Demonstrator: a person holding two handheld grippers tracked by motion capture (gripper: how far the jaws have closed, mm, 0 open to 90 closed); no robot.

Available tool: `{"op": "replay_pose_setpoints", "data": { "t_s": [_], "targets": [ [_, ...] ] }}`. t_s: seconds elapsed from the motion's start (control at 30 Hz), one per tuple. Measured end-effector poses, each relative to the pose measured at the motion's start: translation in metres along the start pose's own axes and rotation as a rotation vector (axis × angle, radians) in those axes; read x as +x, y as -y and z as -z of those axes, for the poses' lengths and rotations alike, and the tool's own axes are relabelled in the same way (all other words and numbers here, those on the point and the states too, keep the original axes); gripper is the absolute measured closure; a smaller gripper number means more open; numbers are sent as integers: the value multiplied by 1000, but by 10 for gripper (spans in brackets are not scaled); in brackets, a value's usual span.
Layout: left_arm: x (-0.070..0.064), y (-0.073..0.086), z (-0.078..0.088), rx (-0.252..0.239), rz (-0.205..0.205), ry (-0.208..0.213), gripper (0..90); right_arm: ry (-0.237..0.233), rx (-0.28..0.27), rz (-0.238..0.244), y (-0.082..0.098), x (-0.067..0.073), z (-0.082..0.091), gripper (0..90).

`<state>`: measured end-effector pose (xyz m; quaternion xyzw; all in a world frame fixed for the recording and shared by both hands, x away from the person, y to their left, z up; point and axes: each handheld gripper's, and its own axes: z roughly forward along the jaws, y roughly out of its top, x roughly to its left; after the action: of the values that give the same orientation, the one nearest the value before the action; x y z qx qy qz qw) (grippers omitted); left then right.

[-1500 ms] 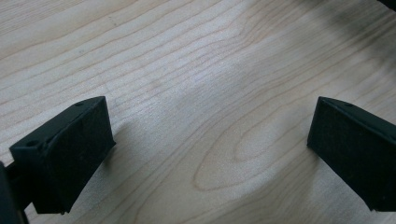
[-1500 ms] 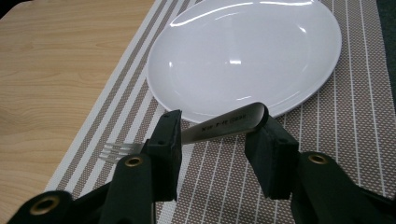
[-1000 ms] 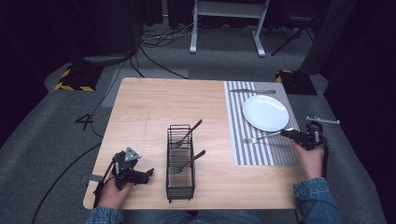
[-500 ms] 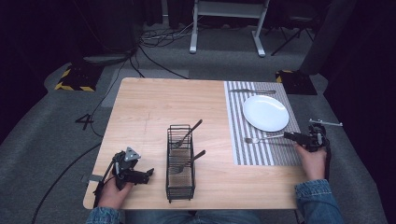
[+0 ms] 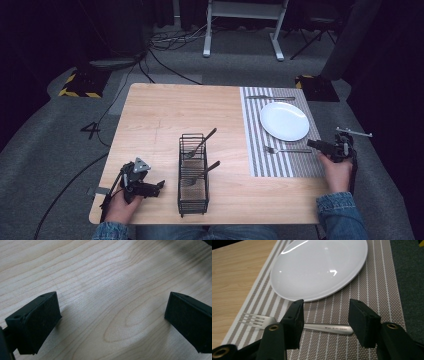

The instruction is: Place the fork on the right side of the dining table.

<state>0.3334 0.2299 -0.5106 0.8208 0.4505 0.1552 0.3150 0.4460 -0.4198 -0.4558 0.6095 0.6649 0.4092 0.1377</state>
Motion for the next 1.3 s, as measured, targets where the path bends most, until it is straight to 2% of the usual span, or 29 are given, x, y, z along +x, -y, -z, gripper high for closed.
{"op": "replay_pose_setpoints", "data": {
  "t_s": [0.07,0.13,0.17,0.27,0.37,0.5,0.53,0.57,0.63,0.77,0.8,0.83,1.03,1.3],
  "targets": [
    [0,0,0,1,0,-2,2,-23,-18,35,-2,10,7,460],
    [0,0,0,0,0,0,2,-32,-22,43,-2,14,9,457],
    [0,0,0,0,0,0,2,-41,-27,76,-4,23,14,451],
    [0,0,0,1,0,-1,2,-56,-36,134,-7,38,21,441],
    [0,0,0,1,0,-1,2,-73,-39,176,-10,53,29,428],
    [0,0,0,0,0,0,2,-123,-40,217,-12,73,39,414],
    [0,0,0,0,0,0,2,-123,-40,217,-12,73,39,414],
    [0,0,0,0,0,0,2,-147,-35,244,-13,84,43,407],
    [0,0,0,0,0,0,3,-167,-34,276,-14,94,47,405],
    [0,0,0,0,0,0,2,-256,-27,295,-15,111,55,394],
    [0,0,0,0,0,0,2,-256,-27,295,-15,111,55,394],
    [0,0,0,1,0,-1,2,-281,-23,316,-15,121,58,388],
    [0,0,0,0,0,0,2,-294,13,386,-11,147,63,383],
    [0,0,0,1,0,-1,2,-311,78,469,4,177,62,378]
  ]
}}
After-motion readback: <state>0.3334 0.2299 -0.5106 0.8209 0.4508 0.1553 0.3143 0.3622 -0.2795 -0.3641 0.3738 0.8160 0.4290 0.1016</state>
